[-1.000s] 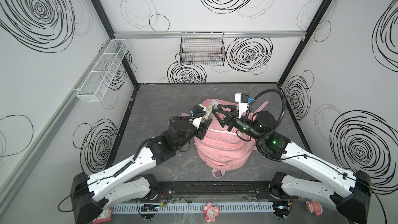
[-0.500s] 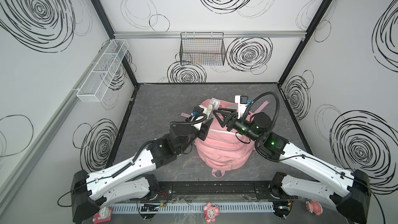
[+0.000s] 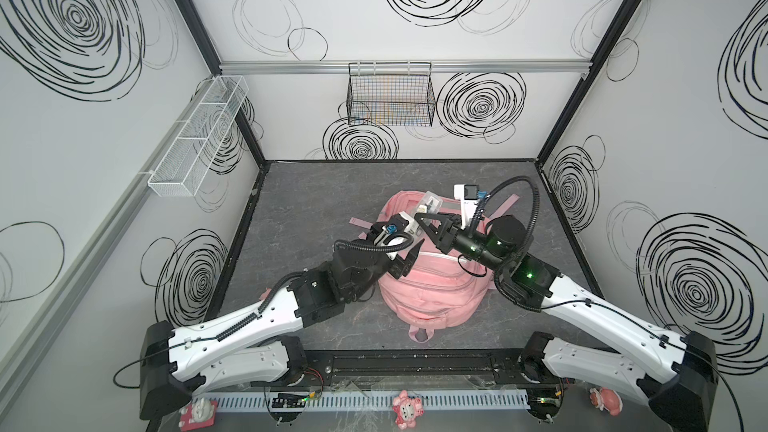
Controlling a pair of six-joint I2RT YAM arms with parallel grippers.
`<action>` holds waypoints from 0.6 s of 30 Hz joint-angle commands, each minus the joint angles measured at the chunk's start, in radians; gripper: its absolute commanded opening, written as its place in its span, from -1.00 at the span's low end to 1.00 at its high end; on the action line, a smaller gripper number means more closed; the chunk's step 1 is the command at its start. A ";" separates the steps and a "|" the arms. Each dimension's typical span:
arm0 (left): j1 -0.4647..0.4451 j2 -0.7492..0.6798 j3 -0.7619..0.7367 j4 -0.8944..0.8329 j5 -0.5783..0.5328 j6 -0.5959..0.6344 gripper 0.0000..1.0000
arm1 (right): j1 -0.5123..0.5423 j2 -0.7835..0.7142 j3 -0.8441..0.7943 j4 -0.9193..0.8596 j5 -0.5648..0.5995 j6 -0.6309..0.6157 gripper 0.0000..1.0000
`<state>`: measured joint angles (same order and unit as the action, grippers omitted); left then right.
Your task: Pack the student bag
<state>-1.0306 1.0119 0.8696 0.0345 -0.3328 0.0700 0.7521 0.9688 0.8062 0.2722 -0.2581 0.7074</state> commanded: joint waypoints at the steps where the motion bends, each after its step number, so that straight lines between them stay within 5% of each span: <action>1: 0.027 -0.004 0.073 -0.080 0.096 0.212 0.70 | -0.103 -0.112 0.019 -0.107 0.020 -0.032 -0.96; 8: 0.188 0.153 0.213 -0.397 0.435 0.479 0.61 | -0.315 -0.318 0.011 -0.376 0.058 -0.177 -0.96; 18: 0.220 0.353 0.233 -0.403 0.601 0.596 0.51 | -0.390 -0.378 -0.007 -0.394 -0.050 -0.221 -0.94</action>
<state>-0.8295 1.3582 1.0885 -0.3767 0.1604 0.6037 0.3687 0.5880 0.8047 -0.1116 -0.2684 0.5179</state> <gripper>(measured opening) 0.761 0.188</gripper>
